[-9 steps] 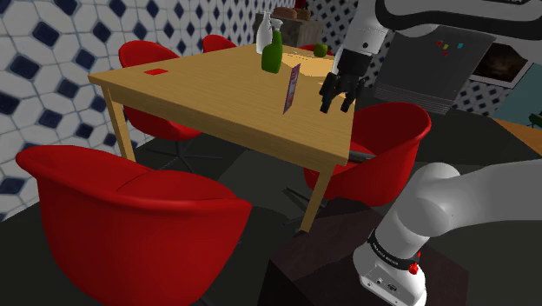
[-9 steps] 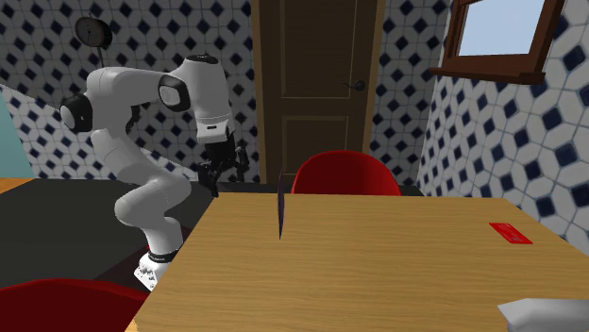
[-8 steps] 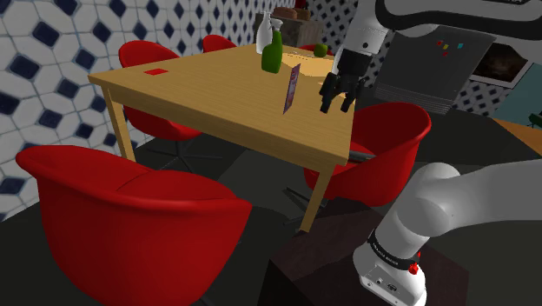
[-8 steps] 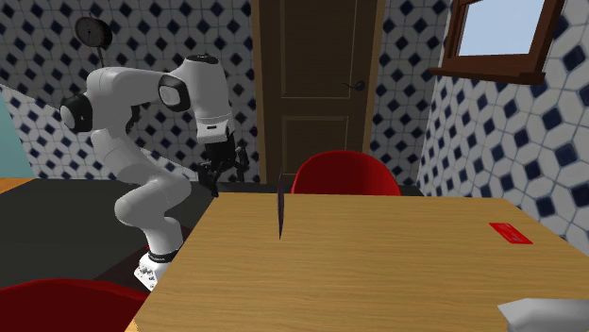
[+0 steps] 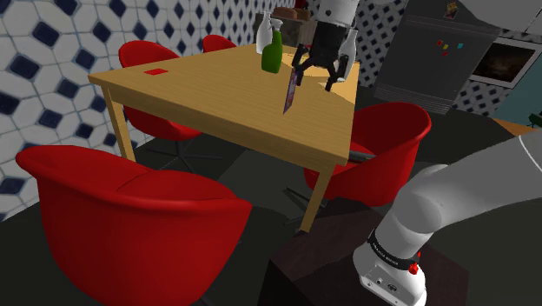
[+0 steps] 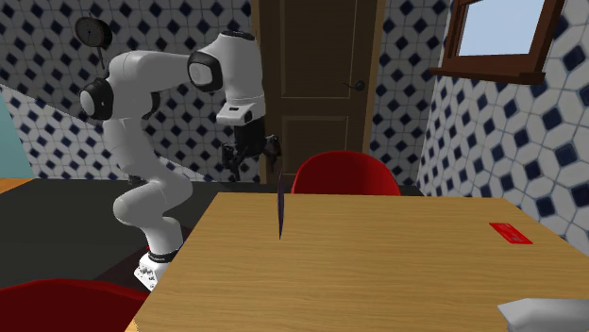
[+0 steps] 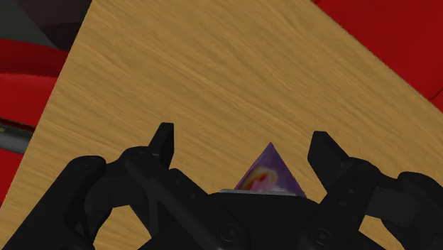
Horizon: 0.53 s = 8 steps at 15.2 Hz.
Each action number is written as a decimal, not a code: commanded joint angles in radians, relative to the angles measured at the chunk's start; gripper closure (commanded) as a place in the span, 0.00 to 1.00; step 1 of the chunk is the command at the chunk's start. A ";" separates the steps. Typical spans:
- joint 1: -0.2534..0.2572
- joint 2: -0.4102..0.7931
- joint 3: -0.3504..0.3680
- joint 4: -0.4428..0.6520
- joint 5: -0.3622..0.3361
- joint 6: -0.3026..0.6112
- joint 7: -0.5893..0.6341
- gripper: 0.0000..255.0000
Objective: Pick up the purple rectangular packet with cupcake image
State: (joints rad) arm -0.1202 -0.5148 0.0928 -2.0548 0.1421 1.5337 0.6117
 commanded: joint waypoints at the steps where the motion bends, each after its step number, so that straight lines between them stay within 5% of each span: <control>1: -0.030 0.082 0.025 0.103 0.008 -0.032 0.139 0.00; 7: -0.101 0.343 0.058 0.447 0.002 -0.142 0.512 0.00; 8: -0.099 0.337 0.057 0.427 0.002 -0.128 0.510 0.00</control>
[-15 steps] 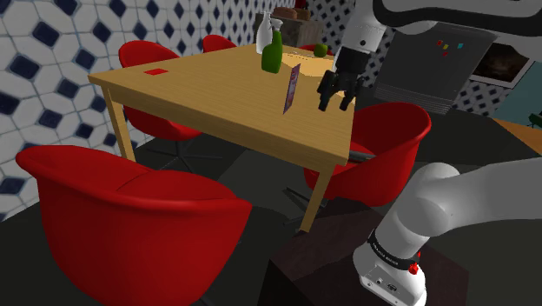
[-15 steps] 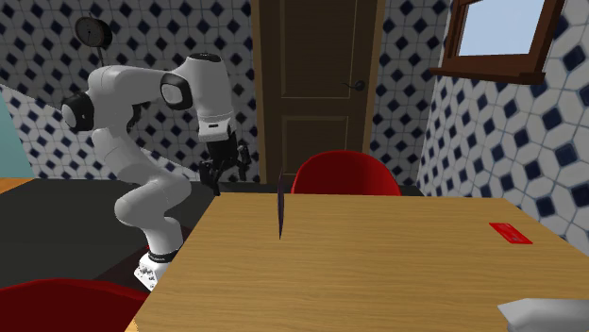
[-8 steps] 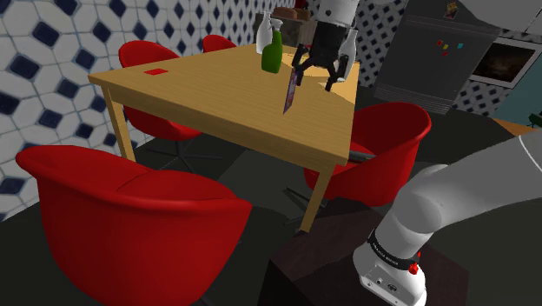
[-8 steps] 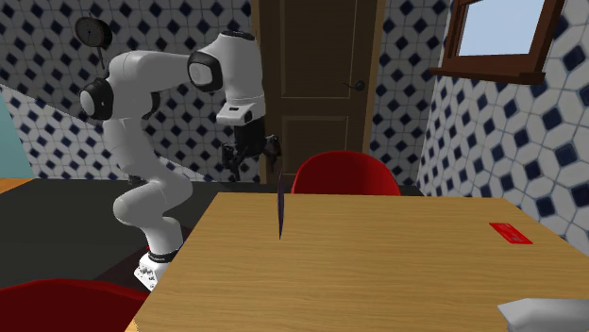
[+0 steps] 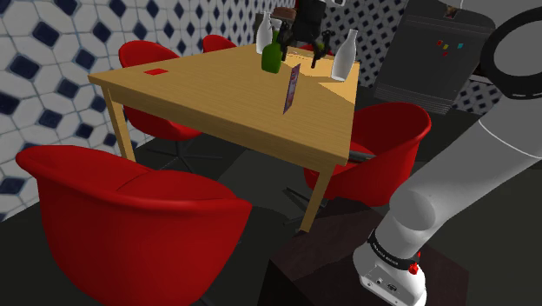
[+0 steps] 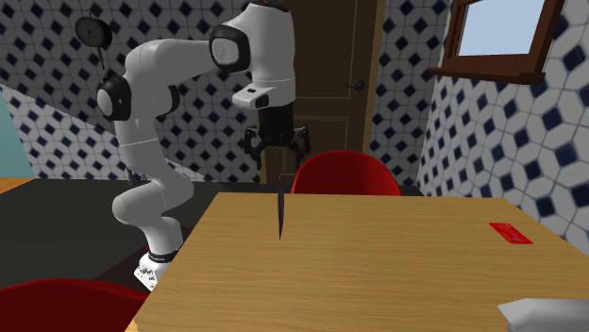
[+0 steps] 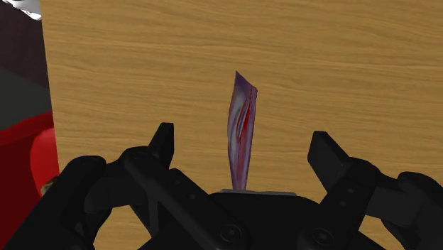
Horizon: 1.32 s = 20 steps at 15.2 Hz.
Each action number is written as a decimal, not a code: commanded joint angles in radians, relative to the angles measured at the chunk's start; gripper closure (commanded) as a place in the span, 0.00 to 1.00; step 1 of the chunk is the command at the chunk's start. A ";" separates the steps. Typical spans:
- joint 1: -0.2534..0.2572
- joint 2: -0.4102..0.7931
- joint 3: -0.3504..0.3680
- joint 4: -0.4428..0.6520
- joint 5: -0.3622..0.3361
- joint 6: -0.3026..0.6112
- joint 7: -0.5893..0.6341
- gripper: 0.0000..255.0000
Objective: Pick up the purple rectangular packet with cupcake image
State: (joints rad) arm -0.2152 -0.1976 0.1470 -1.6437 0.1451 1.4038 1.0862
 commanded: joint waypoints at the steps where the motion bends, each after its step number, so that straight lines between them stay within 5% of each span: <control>1: -0.004 0.014 0.002 -0.004 0.000 0.016 0.034 0.00; 9: -0.003 -0.012 0.002 -0.109 0.002 0.095 0.022 0.00; 10: -0.003 -0.011 0.002 -0.107 0.002 0.094 0.023 1.00; 20: -0.004 -0.008 0.002 -0.091 0.002 0.081 0.024 1.00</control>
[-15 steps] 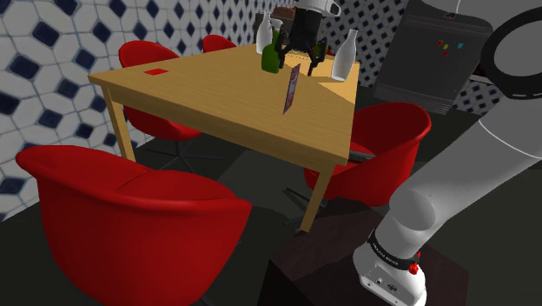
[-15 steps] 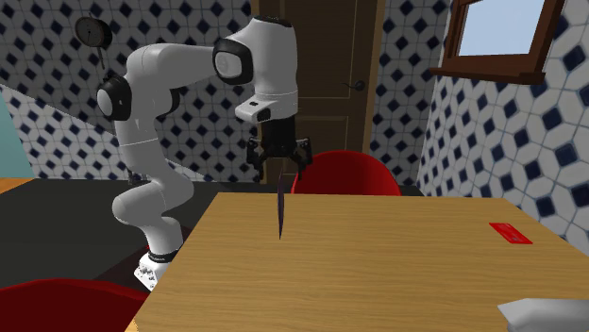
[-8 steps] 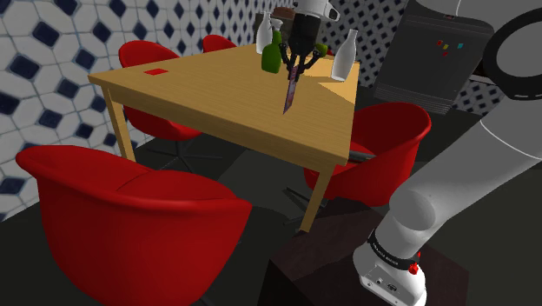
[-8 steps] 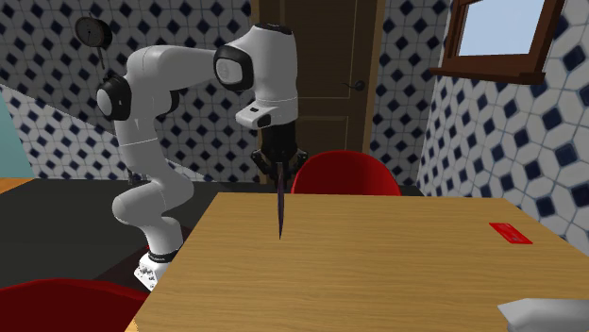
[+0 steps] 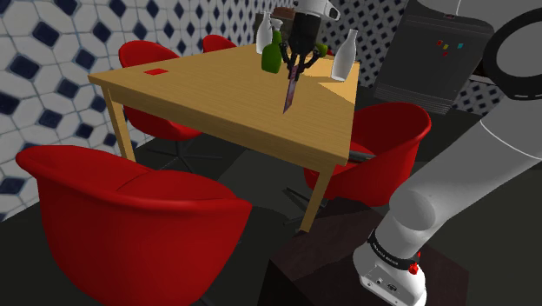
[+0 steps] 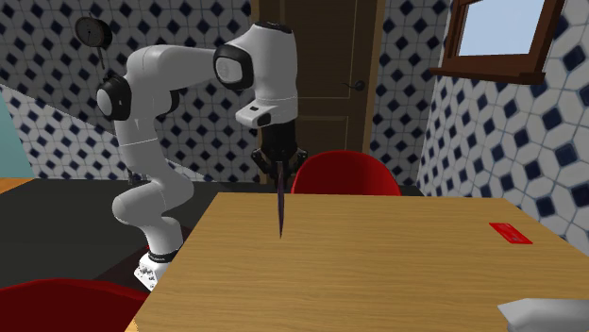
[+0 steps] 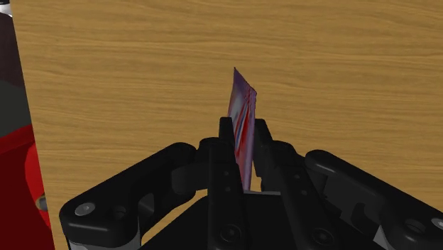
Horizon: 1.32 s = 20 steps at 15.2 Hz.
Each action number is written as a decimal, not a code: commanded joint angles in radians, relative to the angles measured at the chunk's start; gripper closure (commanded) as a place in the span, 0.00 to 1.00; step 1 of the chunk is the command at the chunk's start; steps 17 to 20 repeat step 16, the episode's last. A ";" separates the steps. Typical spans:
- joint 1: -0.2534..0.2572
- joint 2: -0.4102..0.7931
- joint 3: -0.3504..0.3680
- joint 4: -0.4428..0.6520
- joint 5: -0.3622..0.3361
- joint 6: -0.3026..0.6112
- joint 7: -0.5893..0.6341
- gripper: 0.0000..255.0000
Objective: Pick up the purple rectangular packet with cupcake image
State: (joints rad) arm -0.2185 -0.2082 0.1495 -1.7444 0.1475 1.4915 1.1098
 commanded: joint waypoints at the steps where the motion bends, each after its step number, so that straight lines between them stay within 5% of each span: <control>1: 0.000 0.007 0.000 0.028 -0.001 -0.021 0.003 1.00; 14: 0.000 0.091 0.001 0.304 -0.008 -0.212 0.032 1.00; 20: 0.000 0.092 0.001 0.308 -0.008 -0.214 0.033 1.00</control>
